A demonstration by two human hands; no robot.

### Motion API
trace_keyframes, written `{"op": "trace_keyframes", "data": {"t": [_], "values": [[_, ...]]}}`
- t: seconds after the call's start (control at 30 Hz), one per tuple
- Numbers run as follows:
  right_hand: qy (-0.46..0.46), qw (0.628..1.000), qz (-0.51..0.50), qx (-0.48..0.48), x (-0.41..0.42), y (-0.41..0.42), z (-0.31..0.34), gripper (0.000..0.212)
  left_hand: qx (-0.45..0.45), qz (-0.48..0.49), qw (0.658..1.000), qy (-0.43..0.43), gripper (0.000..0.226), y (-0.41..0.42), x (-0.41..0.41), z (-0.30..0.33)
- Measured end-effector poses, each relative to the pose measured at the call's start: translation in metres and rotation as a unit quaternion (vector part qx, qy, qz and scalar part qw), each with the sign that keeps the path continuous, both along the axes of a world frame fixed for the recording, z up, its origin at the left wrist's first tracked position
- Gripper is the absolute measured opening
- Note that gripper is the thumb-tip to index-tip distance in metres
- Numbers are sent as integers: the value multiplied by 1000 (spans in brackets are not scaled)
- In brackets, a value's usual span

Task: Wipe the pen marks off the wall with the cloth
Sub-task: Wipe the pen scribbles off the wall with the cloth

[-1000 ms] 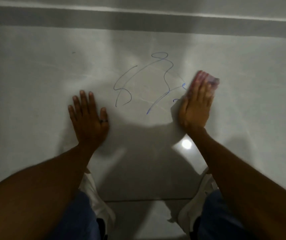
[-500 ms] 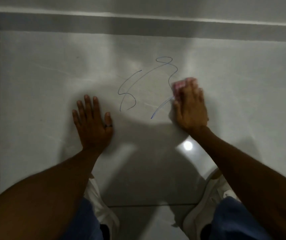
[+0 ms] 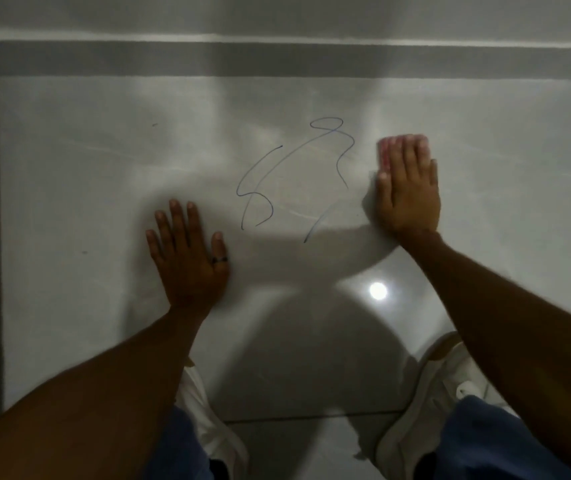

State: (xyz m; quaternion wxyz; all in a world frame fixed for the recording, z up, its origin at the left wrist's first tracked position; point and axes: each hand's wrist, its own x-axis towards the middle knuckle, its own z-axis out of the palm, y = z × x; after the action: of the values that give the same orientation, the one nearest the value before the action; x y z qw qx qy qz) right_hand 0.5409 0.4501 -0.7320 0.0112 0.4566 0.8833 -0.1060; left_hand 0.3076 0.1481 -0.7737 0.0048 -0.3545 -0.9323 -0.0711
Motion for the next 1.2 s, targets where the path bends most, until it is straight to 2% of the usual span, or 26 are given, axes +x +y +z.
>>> {"op": "trace_keyframes", "data": {"t": [0.03, 0.07, 0.1, 0.13, 0.17, 0.2, 0.23, 0.27, 0.3, 0.33, 0.37, 0.43, 0.47, 0.5, 0.57, 0.63, 0.7, 0.8, 0.83, 0.87, 0.93, 1.0, 1.07, 1.1, 1.13, 1.2], "values": [[0, 999, -44, -14, -13, -6, 1, 66, 2, -1, 1000, 1, 71, 0, -1, -1], [-9, 1000, 21, -17, -20, -12, 1, 67, 5, -3, 1000, 1, 70, 0, -1, -2], [-15, 982, 186, -22, -19, -22, -3, 66, 8, -3, 1000, 3, 70, -1, -1, -2], [-21, 924, 379, -32, -10, -26, -10, 64, 8, 0, 1000, 9, 69, 0, 0, -1], [-17, 866, 499, -28, -1, -16, -11, 62, 7, 4, 1000, 15, 68, 0, 0, 0], [-16, 858, 513, -19, 3, -3, -10, 60, 6, 4, 1000, 18, 68, 0, 0, 1], [-7, 903, 429, -12, 2, 8, -10, 60, 4, 2, 1000, 17, 68, -1, 0, 2], [1, 967, 255, -20, -5, 14, -4, 61, 0, 1, 1000, 16, 68, -1, 0, 3], [3, 993, 114, -20, -13, 13, -3, 64, -3, 0, 1000, 14, 69, -1, 0, 3], [-13, 996, 85, -27, -23, 9, -5, 67, -4, -1, 1000, 10, 69, 0, 0, 1], [-28, 983, 180, -14, -28, 0, -5, 69, -4, -4, 1000, 6, 69, 1, 1, 0], [-34, 876, 481, -16, -22, -12, -9, 65, -10, 3, 1000, 13, 69, -1, 1, -2], [-36, 847, 529, -22, -17, -7, -6, 63, -12, 5, 1000, 11, 69, -1, 1, -1], [-29, 875, 483, -24, -16, -3, -4, 63, -10, 3, 1000, 5, 69, 0, 2, -1], [-15, 975, 221, -23, -28, -15, 0, 65, -7, 5, 1000, 2, 69, -1, 2, 3], [-24, 989, 142, -28, -36, -51, -1, 70, -8, 3, 1000, 1, 69, 1, 2, 3], [30, 942, 330, -59, -24, -89, -4, 72, -8, 3, 1000, -2, 69, 2, 3, 5], [100, 774, 611, -136, -2, -108, -7, 63, -9, 4, 1000, -4, 69, 0, 2, 6], [88, 749, 642, -138, -3, -96, -9, 62, -7, 1, 1000, -6, 69, 0, 3, 5], [72, 756, 639, -123, -9, -81, -10, 61, -5, 1, 1000, -5, 69, 0, 3, 4], [43, 848, 524, -62, -24, -47, -10, 60, -8, 7, 1000, 3, 68, 0, 2, 3], [22, 960, 278, -11, -37, -12, -1, 64, -9, 4, 1000, 7, 68, 0, 2, 4], [16, 998, 53, -11, -53, -9, 3, 67, -8, -1, 1000, 8, 69, 2, 2, 3], [12, 999, 42, -7, -62, -17, 2, 69, -6, -1, 1000, 10, 69, 2, 1, 2], [9, 993, 120, -12, -67, -27, 2, 69, -6, 0, 1000, 13, 69, 1, 1, 0], [-10, 909, 416, -30, -63, -30, -4, 66, -8, 3, 1000, 22, 69, -1, 1, 0]]}}
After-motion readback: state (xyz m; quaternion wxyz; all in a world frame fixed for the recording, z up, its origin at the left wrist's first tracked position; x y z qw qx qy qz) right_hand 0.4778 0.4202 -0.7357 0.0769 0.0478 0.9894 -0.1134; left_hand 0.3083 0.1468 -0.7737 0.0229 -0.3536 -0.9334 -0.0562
